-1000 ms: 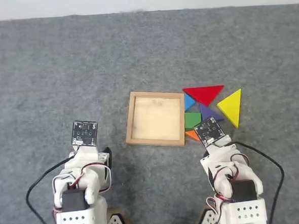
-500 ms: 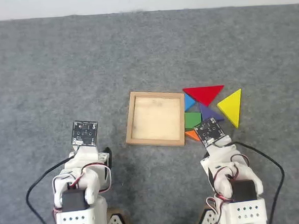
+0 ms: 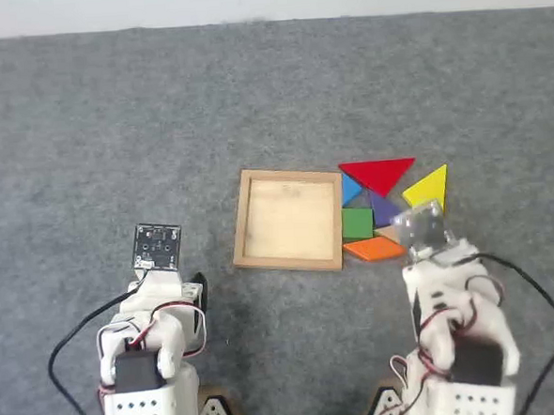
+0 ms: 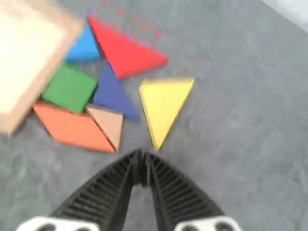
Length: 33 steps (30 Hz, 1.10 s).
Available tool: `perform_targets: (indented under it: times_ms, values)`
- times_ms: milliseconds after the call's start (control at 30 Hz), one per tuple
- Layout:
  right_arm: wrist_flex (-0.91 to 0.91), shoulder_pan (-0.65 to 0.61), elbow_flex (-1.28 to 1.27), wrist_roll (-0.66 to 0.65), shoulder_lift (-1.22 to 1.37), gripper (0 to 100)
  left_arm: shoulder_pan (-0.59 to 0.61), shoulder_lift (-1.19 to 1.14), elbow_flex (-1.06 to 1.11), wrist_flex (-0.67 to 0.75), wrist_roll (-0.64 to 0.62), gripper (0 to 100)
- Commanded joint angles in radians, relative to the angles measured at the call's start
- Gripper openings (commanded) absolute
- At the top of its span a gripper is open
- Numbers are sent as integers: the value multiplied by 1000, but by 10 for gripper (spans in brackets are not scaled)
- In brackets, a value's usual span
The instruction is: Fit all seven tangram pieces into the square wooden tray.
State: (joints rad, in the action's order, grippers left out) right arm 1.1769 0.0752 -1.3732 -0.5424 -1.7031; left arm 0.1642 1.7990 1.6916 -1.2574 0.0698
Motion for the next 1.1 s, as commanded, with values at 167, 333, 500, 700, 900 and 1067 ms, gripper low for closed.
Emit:
perform_targets:
  times_ms: [167, 333, 500, 700, 900, 1067]
  values:
    - [-111, 13, 589, 5, 929, 17, -2, 28, -8, -9, 6, 153]
    - [-35, 19, 925, 169, 1366, 67, -2, 28, -8, -9, 6, 153]
    - [131, 10, 1221, 324, 1667, 181, -2, 28, -8, -9, 6, 153]
    - [94, -2, 1269, 353, 1824, 198, -2, 28, -8, -9, 6, 153]
    - [84, -91, 1267, 437, 1867, 289, -2, 28, -8, -9, 6, 153]
    - [18, -150, 1264, 560, 1879, 370, -2, 28, -8, -9, 6, 153]
